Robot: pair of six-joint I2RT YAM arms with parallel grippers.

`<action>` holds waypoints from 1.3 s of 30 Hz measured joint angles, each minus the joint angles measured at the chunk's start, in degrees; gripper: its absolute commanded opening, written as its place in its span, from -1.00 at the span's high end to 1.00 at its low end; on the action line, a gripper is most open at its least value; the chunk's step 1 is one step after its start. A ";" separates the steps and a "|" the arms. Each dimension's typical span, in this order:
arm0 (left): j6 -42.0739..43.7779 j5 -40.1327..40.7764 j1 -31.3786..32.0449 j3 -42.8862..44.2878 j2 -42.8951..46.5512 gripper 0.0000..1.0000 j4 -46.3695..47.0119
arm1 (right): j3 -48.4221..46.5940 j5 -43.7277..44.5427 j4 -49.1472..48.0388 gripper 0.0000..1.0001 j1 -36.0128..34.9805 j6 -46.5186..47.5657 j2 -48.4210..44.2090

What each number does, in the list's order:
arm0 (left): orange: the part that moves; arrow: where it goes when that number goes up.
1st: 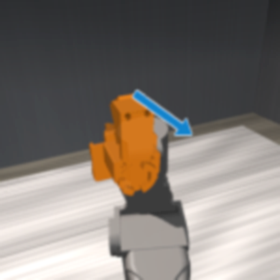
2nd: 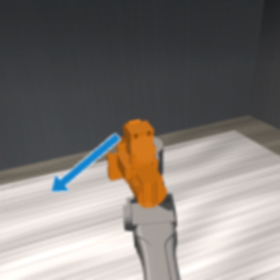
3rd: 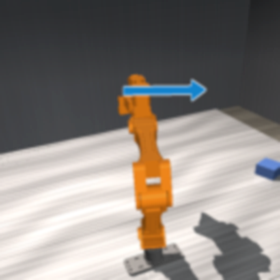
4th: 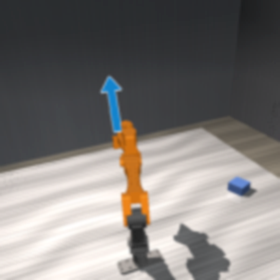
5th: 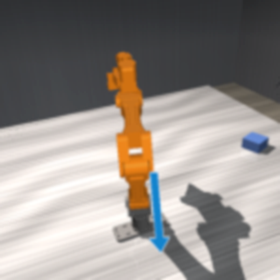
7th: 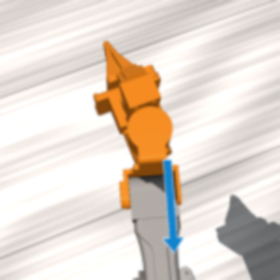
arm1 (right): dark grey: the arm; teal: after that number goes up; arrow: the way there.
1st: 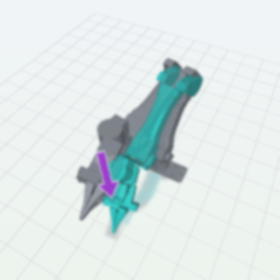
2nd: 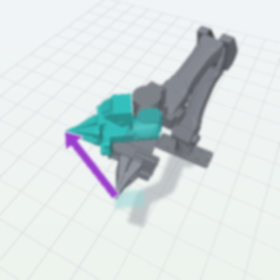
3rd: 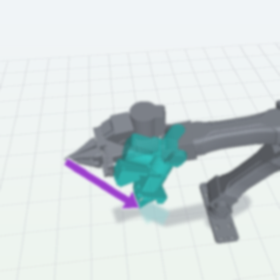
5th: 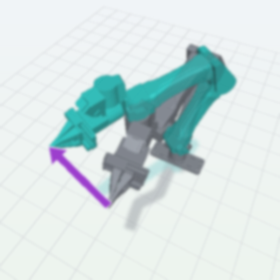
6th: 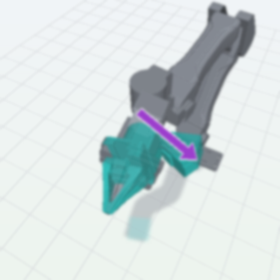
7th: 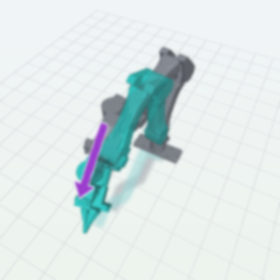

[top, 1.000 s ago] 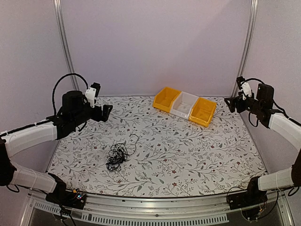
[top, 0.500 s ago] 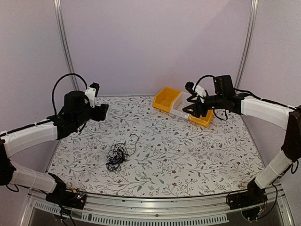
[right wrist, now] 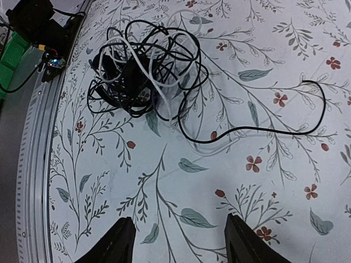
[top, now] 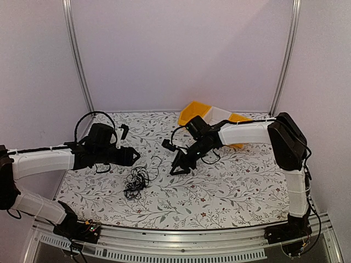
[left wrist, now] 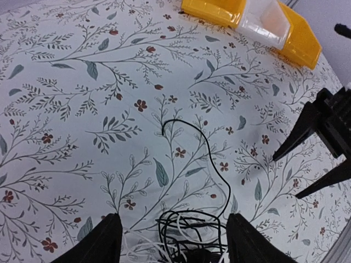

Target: Untangle the cables

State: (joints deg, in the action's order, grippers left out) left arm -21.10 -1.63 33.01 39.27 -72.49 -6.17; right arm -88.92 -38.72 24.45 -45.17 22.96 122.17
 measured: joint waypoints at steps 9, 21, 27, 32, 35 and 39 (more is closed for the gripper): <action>-5.42 -1.66 2.03 -2.47 -1.14 -0.27 0.72 | -10.60 -3.82 2.21 -0.25 -2.03 -11.93 10.40; -8.07 -2.23 2.60 -6.45 -2.25 -0.25 3.15 | -17.16 -5.55 1.18 -0.08 -2.01 -19.47 17.14; -8.35 -2.67 3.19 -7.04 -3.23 -0.23 3.85 | -21.05 -6.27 0.46 0.61 -2.01 -22.49 20.15; -8.35 -2.64 3.48 -7.30 -3.37 -0.23 3.91 | -21.81 -6.49 0.37 1.00 -2.01 -24.22 21.35; -8.28 -2.34 3.72 -7.30 -3.32 -0.23 3.93 | -21.92 -6.45 0.55 1.00 -2.01 -24.41 21.27; -7.54 -0.79 4.61 -7.30 -1.84 -0.24 4.68 | -21.92 -6.45 1.33 1.00 -2.01 -22.88 19.74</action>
State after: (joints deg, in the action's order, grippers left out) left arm -28.64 -2.42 37.63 31.97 -74.32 -1.50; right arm -110.85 -45.17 25.78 -47.18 0.08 141.91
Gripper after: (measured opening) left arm 0.616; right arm 0.018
